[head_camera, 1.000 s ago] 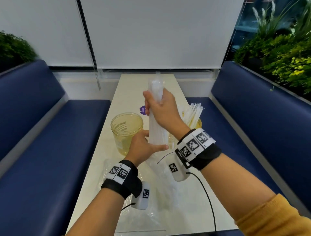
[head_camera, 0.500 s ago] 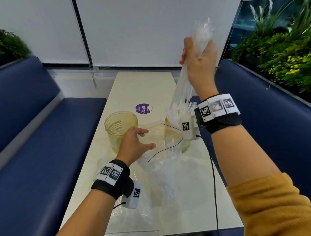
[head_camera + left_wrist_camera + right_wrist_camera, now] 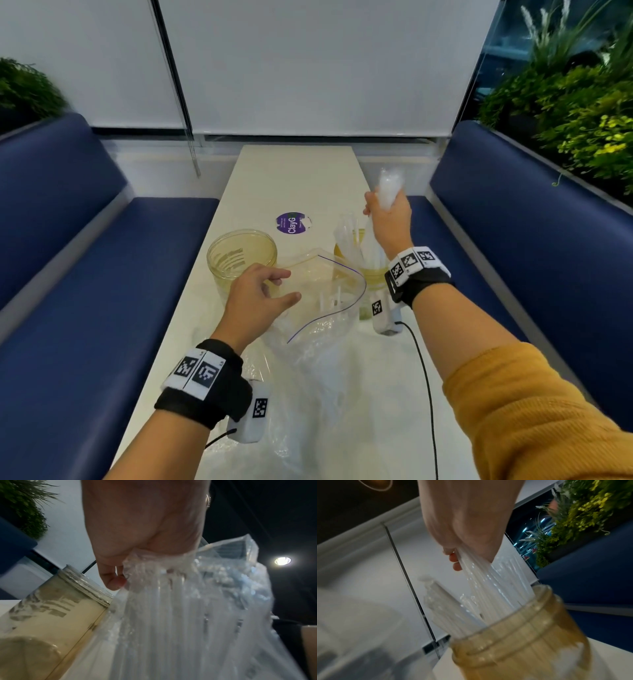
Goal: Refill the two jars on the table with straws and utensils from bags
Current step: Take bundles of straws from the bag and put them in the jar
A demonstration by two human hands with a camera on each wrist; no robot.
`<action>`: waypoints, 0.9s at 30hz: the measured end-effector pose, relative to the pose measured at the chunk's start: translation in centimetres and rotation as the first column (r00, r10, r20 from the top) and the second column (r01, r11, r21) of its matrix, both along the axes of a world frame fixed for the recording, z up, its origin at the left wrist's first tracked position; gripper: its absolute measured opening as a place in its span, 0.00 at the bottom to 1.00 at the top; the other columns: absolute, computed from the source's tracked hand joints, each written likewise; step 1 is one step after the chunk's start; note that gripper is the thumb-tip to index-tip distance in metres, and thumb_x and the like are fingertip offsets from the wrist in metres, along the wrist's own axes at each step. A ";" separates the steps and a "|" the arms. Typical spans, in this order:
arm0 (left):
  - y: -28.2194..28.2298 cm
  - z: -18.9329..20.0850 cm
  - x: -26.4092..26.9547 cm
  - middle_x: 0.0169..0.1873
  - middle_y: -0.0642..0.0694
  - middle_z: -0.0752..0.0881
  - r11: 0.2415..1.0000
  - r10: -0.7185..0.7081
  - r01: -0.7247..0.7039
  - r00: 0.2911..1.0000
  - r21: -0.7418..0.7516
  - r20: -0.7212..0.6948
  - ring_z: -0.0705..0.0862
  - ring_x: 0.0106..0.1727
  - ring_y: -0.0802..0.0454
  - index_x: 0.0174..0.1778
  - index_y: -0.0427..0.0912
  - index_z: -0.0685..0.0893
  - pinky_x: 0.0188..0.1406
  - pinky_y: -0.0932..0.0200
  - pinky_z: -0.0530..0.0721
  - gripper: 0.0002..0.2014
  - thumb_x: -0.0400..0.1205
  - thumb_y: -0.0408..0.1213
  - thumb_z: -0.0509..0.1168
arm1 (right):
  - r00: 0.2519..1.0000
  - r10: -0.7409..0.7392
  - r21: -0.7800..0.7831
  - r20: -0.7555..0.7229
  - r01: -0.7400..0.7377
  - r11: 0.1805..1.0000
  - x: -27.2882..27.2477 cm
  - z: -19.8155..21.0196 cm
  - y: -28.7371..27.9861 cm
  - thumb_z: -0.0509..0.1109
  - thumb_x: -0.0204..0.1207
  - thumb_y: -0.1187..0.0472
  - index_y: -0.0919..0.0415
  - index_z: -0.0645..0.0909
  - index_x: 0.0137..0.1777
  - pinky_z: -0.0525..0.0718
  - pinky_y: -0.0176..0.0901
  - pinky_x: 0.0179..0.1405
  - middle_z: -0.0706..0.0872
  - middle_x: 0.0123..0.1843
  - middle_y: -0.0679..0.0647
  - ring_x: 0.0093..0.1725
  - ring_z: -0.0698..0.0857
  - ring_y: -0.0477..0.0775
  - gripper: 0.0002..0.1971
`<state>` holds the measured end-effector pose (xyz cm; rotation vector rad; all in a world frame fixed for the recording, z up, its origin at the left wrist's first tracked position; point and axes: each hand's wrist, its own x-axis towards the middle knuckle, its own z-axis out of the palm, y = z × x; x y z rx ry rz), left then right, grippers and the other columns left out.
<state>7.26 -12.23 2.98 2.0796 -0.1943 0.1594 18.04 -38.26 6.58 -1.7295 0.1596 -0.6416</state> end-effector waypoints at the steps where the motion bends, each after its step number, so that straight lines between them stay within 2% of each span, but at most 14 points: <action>1: -0.1 0.1 0.0 0.49 0.50 0.84 1.000 0.000 0.000 1.000 0.000 0.005 0.78 0.40 0.54 0.57 0.52 0.90 0.44 0.64 0.80 0.18 0.72 0.41 0.83 | 1.000 -0.003 -0.007 -0.016 0.003 1.000 -0.1 -0.6 -0.1 0.71 0.81 0.58 0.64 0.81 0.59 0.83 0.38 0.42 0.89 0.45 0.58 0.36 0.86 0.39 0.11; 6: -0.8 0.4 -0.2 0.48 0.49 0.85 1.000 -0.012 0.013 1.000 -0.014 0.020 0.75 0.37 0.54 0.57 0.50 0.91 0.42 0.66 0.78 0.17 0.72 0.40 0.82 | 0.998 -0.025 -0.078 -0.051 0.021 0.997 -0.6 -2.8 -0.7 0.72 0.80 0.56 0.63 0.84 0.49 0.83 0.48 0.53 0.91 0.40 0.52 0.43 0.88 0.49 0.09; 9: -1.1 0.7 -0.3 0.47 0.49 0.85 1.000 -0.019 0.020 0.999 -0.003 0.036 0.75 0.36 0.54 0.56 0.51 0.91 0.42 0.65 0.78 0.16 0.73 0.40 0.82 | 0.993 -0.022 -0.119 -0.118 0.008 0.993 -1.1 -3.9 -1.0 0.73 0.80 0.58 0.65 0.86 0.43 0.79 0.49 0.55 0.87 0.40 0.50 0.41 0.83 0.43 0.10; 11: -1.1 0.8 -0.4 0.47 0.50 0.85 1.000 -0.022 0.022 0.999 -0.007 0.038 0.75 0.36 0.54 0.55 0.52 0.91 0.42 0.66 0.78 0.16 0.73 0.41 0.82 | 0.985 -0.037 -0.093 -0.167 0.022 0.995 -1.6 -4.4 -1.1 0.77 0.77 0.57 0.62 0.86 0.50 0.84 0.53 0.58 0.88 0.46 0.51 0.48 0.86 0.49 0.09; 12: -1.1 0.9 -0.4 0.47 0.50 0.85 1.000 -0.023 0.023 0.999 -0.009 0.038 0.75 0.37 0.54 0.55 0.52 0.91 0.42 0.66 0.78 0.15 0.73 0.41 0.82 | 0.985 -0.072 -0.107 -0.160 0.056 0.993 -1.7 -4.3 -1.2 0.80 0.73 0.56 0.62 0.84 0.58 0.85 0.53 0.61 0.89 0.52 0.53 0.54 0.87 0.53 0.16; 13: -1.1 0.9 -0.4 0.47 0.50 0.85 1.000 -0.025 0.025 0.999 -0.009 0.038 0.75 0.37 0.55 0.55 0.52 0.90 0.41 0.67 0.77 0.15 0.73 0.41 0.82 | 0.987 -0.098 -0.134 -0.128 0.080 0.988 -2.0 -3.9 -1.2 0.82 0.70 0.56 0.60 0.80 0.66 0.85 0.49 0.63 0.87 0.58 0.53 0.58 0.85 0.54 0.26; 14: -1.1 1.0 -0.5 0.47 0.50 0.85 1.000 -0.026 0.027 0.999 -0.009 0.039 0.75 0.37 0.55 0.55 0.52 0.90 0.41 0.67 0.78 0.15 0.73 0.41 0.82 | 0.992 -0.106 -0.143 -0.075 0.095 0.985 -2.1 -3.3 -1.2 0.84 0.68 0.57 0.57 0.75 0.73 0.83 0.38 0.63 0.85 0.62 0.51 0.61 0.83 0.51 0.34; 15: -1.1 1.0 -0.5 0.47 0.49 0.85 1.000 -0.029 0.029 0.999 -0.009 0.040 0.76 0.37 0.54 0.55 0.52 0.91 0.41 0.67 0.78 0.15 0.73 0.41 0.82 | 0.996 -0.093 -0.128 -0.007 0.092 0.988 -2.3 -2.5 -1.1 0.85 0.66 0.59 0.54 0.70 0.77 0.79 0.27 0.60 0.83 0.64 0.49 0.61 0.82 0.48 0.40; 16: -1.2 1.0 -0.5 0.47 0.49 0.85 0.999 -0.030 0.031 0.999 -0.010 0.042 0.75 0.37 0.54 0.55 0.51 0.91 0.41 0.67 0.77 0.15 0.73 0.40 0.82 | 0.995 -0.075 -0.105 0.065 0.082 0.991 -2.4 -1.7 -1.0 0.86 0.64 0.61 0.51 0.66 0.80 0.76 0.22 0.58 0.82 0.64 0.49 0.60 0.81 0.46 0.45; 17: -1.3 1.1 -0.6 0.47 0.49 0.85 0.999 -0.032 0.032 0.999 -0.012 0.043 0.75 0.36 0.54 0.55 0.51 0.91 0.40 0.68 0.77 0.15 0.73 0.40 0.82 | 0.990 -0.061 -0.093 0.131 0.073 0.993 -2.5 -0.9 -0.9 0.86 0.63 0.62 0.48 0.63 0.81 0.77 0.23 0.58 0.81 0.65 0.49 0.61 0.81 0.45 0.49; 19: -1.4 1.1 -0.6 0.46 0.50 0.85 0.999 -0.034 0.035 0.998 -0.016 0.045 0.74 0.35 0.55 0.55 0.51 0.91 0.39 0.69 0.76 0.15 0.73 0.40 0.82 | 0.977 -0.045 -0.159 0.210 0.080 0.984 -2.5 0.3 -1.1 0.86 0.63 0.61 0.44 0.61 0.82 0.79 0.32 0.64 0.77 0.70 0.49 0.67 0.79 0.46 0.50; 21: -1.5 1.2 -0.6 0.46 0.50 0.85 0.999 -0.042 0.043 0.998 -0.012 0.053 0.74 0.34 0.55 0.54 0.52 0.91 0.39 0.69 0.76 0.15 0.73 0.40 0.82 | 0.973 -0.011 -0.381 0.231 0.101 0.919 -2.0 1.2 -1.5 0.83 0.68 0.56 0.47 0.63 0.82 0.74 0.40 0.73 0.74 0.77 0.49 0.75 0.74 0.49 0.45; 24: -1.6 1.2 -0.7 0.46 0.50 0.85 0.999 -0.047 0.048 0.997 -0.008 0.059 0.74 0.33 0.56 0.53 0.53 0.91 0.38 0.69 0.76 0.14 0.73 0.40 0.82 | 0.989 0.080 -0.730 0.127 0.039 0.683 -1.1 2.2 -2.0 0.72 0.79 0.55 0.55 0.61 0.86 0.66 0.45 0.80 0.66 0.85 0.51 0.83 0.65 0.54 0.37; 27: -1.6 1.3 -0.7 0.45 0.50 0.85 0.999 -0.048 0.048 0.997 0.007 0.064 0.74 0.33 0.57 0.53 0.53 0.91 0.36 0.74 0.75 0.14 0.73 0.41 0.82 | 0.994 0.085 -0.894 0.065 0.020 0.447 0.2 3.0 -1.7 0.61 0.85 0.57 0.61 0.65 0.85 0.61 0.57 0.86 0.63 0.87 0.57 0.86 0.61 0.59 0.28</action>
